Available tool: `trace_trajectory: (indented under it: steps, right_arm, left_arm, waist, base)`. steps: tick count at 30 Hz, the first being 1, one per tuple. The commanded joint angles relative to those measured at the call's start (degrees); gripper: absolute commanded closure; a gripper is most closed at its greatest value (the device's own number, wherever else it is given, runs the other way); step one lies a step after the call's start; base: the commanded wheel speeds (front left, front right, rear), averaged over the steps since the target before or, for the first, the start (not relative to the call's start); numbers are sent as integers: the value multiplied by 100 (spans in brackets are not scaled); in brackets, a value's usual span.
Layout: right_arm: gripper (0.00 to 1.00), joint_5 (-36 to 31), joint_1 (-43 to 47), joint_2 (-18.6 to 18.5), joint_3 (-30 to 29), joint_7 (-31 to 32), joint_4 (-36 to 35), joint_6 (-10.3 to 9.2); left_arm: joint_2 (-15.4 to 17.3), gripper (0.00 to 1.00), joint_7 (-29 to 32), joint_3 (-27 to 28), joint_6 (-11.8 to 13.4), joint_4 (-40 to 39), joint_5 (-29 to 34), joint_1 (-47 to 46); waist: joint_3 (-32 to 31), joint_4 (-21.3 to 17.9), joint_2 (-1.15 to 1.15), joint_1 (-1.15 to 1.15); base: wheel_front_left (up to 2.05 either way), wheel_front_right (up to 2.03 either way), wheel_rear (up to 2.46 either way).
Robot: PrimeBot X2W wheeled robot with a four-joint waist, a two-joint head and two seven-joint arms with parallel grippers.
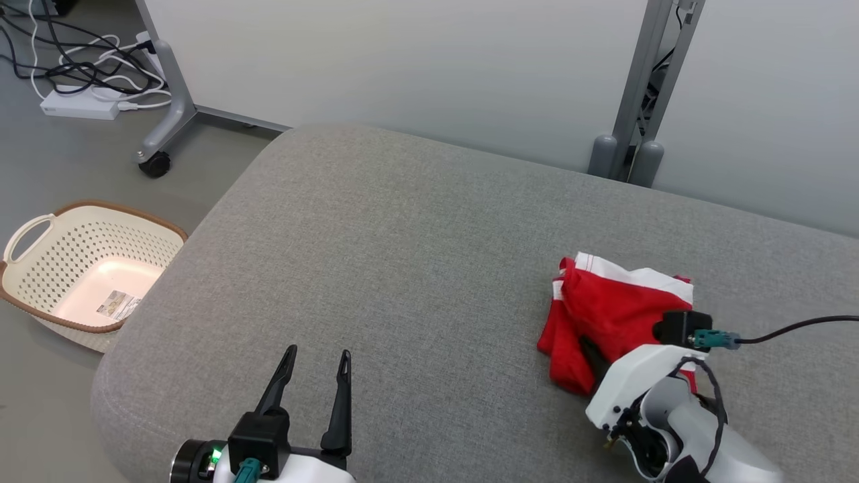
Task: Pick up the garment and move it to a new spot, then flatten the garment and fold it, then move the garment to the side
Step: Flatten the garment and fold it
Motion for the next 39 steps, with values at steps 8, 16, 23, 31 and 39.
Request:
trace_trajectory:
  steps: [8,16,23,31,39]
  right_arm:
    - [100,100,-96,-21,542,-112,377,-2]
    - [0,307,-272,-22,723,-351,553,-2]
    - [0,822,-116,-18,1058,-271,-147,-2]
    - [0,1319,-204,-36,1313,-244,-752,-2]
    - [0,661,-552,-748,982,-874,-631,-1]
  left_arm:
    - [24,0,-18,-70,49,2,-71,-82]
    - [25,0,-18,-69,66,34,-93,-99]
    - [24,0,-18,31,26,83,13,-22]
    - [25,0,-18,183,1,38,60,30]
    - [24,0,-18,390,-13,-126,63,-98]
  waist:
    - [79,69,0,0]
    - [90,72,0,0]
    - [-100,-101,0,0]
    - [-314,-466,0,0]
    - [-468,-974,0,0]
  base:
    - [0,0,0]
    - [0,0,0]
    - [0,0,0]
    - [0,0,0]
    - [0,0,0]
